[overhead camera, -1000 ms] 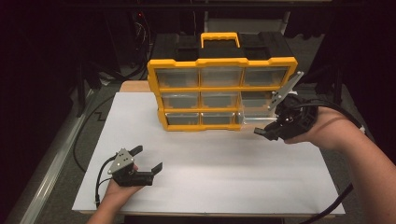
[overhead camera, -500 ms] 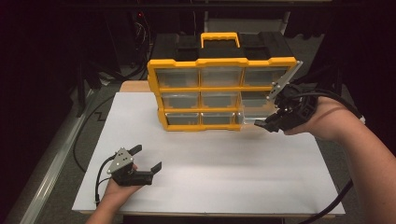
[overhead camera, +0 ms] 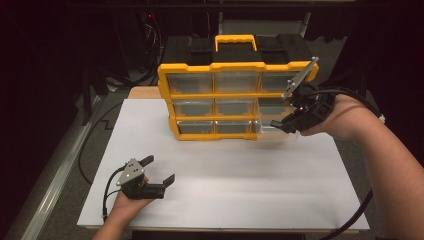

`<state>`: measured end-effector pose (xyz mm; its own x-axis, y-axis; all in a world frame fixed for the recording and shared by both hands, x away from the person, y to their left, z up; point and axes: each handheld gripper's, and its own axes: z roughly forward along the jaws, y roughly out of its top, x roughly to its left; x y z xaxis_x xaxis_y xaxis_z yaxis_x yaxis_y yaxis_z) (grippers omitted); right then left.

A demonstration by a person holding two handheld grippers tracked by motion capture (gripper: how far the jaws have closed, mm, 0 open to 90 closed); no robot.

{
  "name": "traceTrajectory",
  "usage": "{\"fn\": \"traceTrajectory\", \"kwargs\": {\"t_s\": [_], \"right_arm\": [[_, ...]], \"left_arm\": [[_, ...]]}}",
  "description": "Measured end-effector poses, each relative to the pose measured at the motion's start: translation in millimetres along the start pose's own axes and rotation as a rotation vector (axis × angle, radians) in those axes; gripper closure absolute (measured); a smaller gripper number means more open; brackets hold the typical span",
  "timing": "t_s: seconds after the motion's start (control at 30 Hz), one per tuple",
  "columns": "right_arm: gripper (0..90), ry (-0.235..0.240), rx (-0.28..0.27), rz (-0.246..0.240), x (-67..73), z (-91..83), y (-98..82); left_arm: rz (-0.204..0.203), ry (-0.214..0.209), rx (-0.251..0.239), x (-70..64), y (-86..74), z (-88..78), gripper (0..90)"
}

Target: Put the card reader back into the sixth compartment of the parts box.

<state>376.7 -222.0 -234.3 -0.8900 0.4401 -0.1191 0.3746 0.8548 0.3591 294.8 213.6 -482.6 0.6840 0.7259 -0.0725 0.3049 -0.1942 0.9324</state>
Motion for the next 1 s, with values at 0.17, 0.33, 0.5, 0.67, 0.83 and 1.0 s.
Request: {"fn": "traceTrajectory", "kwargs": {"t_s": [0.17, 0.33, 0.5, 0.67, 0.83, 1.0], "right_arm": [[74.2, -0.009, 0.013, 0.008, -5.3, 4.4, 2.3], [74.2, -0.011, 0.009, 0.014, -11.4, 7.0, 6.0], [74.2, -0.019, 0.023, 0.018, -18.6, 10.7, 9.6], [74.2, -0.029, 0.027, 0.028, -26.8, 12.3, 14.0], [74.2, -0.034, 0.043, 0.037, -34.4, 17.9, 18.5], [74.2, -0.037, 0.05, 0.043, -40.2, 22.7, 22.5]], "left_arm": [[0.004, -0.005, -0.001, -0.9, 0.0, -1.1, 0.2], [0.004, -0.007, -0.002, -1.1, 0.0, -0.9, 0.2], [-0.001, -0.01, -0.003, -0.6, 0.1, -0.6, 0.2], [-0.003, -0.012, -0.003, -0.4, -0.3, -0.3, 0.2], [-0.006, -0.013, -0.013, -0.4, 0.2, -0.9, 0.2], [-0.005, -0.012, -0.013, 0.2, 0.2, -1.7, 0.2]]}}
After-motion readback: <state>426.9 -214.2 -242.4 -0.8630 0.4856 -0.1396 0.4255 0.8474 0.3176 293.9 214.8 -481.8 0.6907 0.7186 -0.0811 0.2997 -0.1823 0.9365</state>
